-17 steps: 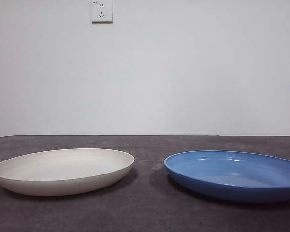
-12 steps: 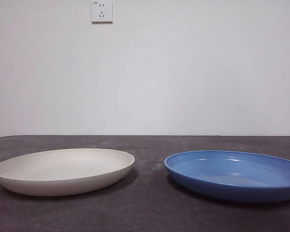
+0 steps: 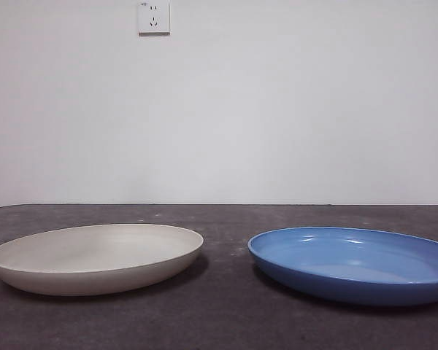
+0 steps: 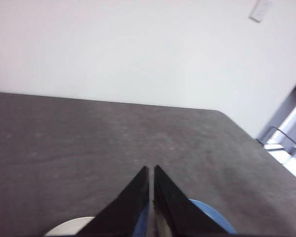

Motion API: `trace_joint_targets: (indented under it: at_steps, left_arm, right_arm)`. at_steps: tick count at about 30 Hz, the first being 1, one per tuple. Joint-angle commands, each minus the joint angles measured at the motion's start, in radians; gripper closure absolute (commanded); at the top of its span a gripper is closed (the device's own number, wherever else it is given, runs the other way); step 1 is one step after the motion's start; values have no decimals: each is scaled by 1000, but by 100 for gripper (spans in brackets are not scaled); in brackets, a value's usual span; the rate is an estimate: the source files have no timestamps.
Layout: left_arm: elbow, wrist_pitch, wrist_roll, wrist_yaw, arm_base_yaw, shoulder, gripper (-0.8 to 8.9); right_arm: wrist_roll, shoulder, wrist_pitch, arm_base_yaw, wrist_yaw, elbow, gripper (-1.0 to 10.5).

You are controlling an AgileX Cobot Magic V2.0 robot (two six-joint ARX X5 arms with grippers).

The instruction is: Pick up the white plate, put it on the blue plate, put it on desk

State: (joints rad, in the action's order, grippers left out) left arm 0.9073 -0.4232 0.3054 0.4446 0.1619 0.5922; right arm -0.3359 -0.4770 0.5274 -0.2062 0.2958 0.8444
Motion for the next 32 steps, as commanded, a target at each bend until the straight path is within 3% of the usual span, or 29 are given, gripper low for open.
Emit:
trace_joint_targets:
  at_steps: [1, 10, 14, 18, 20, 23, 25, 27, 30, 32]
  left_arm:
    - [72, -33, 2, 27, 16, 37, 795]
    - [145, -96, -43, 202, 69, 120, 796]
    - [145, -158, -107, 211, 95, 129, 794]
    - [145, -168, -114, 211, 98, 128, 773]
    - [145, -168, -115, 211, 98, 128, 706]
    - [145, -167, -114, 211, 98, 129, 469]
    - [145, -167, -114, 211, 98, 129, 323]
    - [145, -166, -114, 211, 98, 128, 229]
    - [145, -161, -114, 210, 98, 128, 182]
    - [145, -161, -111, 211, 98, 128, 183]
  right_arm:
    - [90, -46, 35, -49, 20, 72, 936]
    - [169, -175, 219, -107, 150, 221, 936]
    - [199, -181, 224, -107, 180, 226, 936]
    - [214, -181, 221, -107, 175, 226, 936]
    - [214, -181, 221, -107, 174, 226, 935]
    - [214, -182, 220, -106, 164, 226, 933]
    - [212, -182, 221, -107, 148, 226, 843]
    - [210, -182, 221, -106, 135, 226, 664]
    - [201, -182, 221, -106, 111, 226, 413]
    - [201, -182, 221, -107, 111, 226, 350]
